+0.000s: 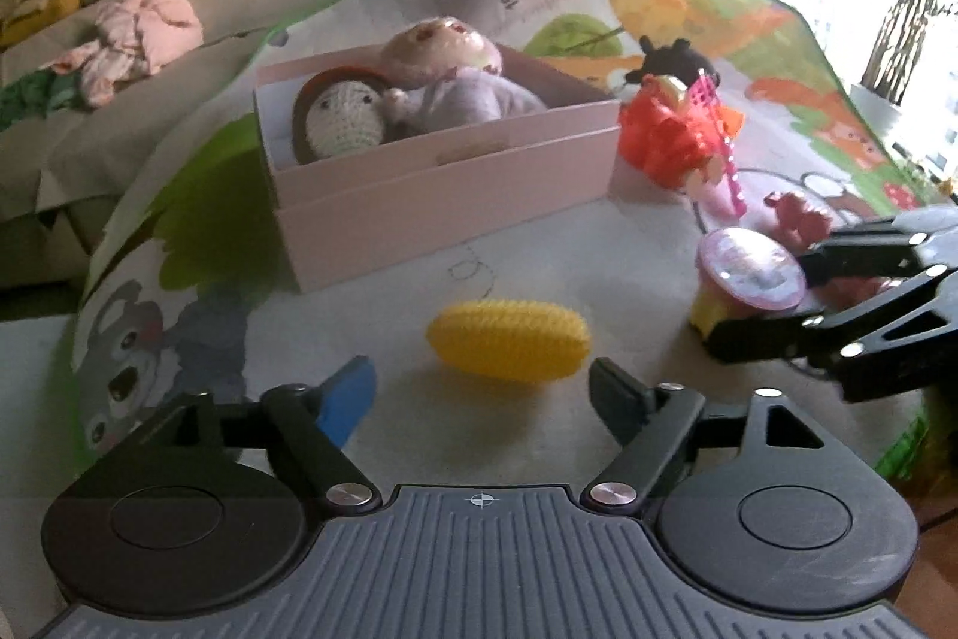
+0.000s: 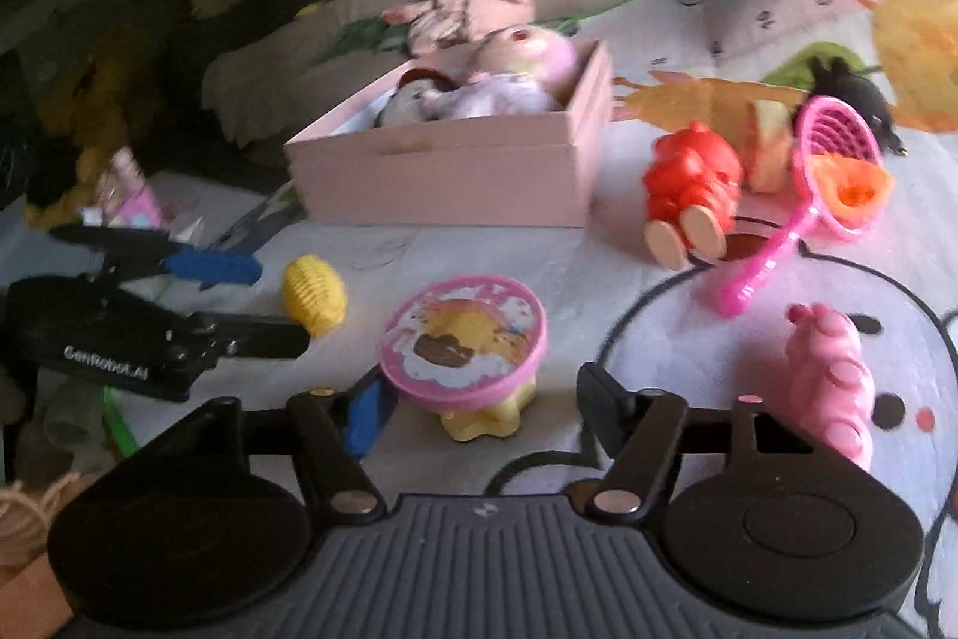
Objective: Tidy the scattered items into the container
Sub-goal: 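Grasp the pink round lidded toy with the right tool while the left tool grasps the yellow corn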
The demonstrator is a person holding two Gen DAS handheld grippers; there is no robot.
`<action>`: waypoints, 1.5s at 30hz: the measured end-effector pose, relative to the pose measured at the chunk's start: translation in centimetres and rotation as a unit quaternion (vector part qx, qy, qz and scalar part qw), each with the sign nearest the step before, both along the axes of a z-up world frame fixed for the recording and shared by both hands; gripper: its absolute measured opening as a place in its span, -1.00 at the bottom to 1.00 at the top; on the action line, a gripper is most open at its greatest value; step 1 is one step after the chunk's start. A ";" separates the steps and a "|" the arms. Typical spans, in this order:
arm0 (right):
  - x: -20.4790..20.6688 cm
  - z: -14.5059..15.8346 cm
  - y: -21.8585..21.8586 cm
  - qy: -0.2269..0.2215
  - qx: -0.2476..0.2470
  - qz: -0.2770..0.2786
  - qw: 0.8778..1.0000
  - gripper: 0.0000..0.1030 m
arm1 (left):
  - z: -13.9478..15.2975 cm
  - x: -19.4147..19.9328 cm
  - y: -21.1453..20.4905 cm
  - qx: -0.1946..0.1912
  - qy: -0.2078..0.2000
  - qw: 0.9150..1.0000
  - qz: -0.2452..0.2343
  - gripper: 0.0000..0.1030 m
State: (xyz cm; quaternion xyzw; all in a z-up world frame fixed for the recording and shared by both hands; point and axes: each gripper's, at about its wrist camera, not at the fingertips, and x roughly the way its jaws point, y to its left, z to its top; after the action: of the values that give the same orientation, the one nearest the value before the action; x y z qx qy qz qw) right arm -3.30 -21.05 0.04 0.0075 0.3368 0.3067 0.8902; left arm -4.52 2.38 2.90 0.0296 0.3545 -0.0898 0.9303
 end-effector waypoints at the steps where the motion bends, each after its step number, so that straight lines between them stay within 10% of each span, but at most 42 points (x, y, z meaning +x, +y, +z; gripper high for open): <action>1: -0.1 -0.1 -0.1 -0.002 0.004 -0.002 1.000 0.31 | -0.1 0.2 -0.2 -0.002 0.000 1.000 -0.001 0.69; 23: -0.2 -0.6 -0.3 -0.005 0.020 0.001 1.000 0.48 | -1.5 2.1 -1.8 0.015 -0.006 1.000 -0.013 0.64; 39: -1.1 0.1 2.8 -0.022 -0.086 -0.012 0.996 0.47 | -1.5 0.1 -0.4 0.010 -0.010 1.000 -0.018 0.40; 45: -1.4 0.7 4.0 -0.031 -0.112 0.000 0.993 -0.12 | -1.4 -0.9 0.1 -0.003 -0.013 1.000 -0.017 0.40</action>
State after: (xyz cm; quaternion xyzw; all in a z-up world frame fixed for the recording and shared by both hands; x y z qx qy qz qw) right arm -4.67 -17.09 0.73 -0.1012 0.3416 0.2668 0.8955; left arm -5.46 2.51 1.46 0.0342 0.3415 -0.1064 0.9332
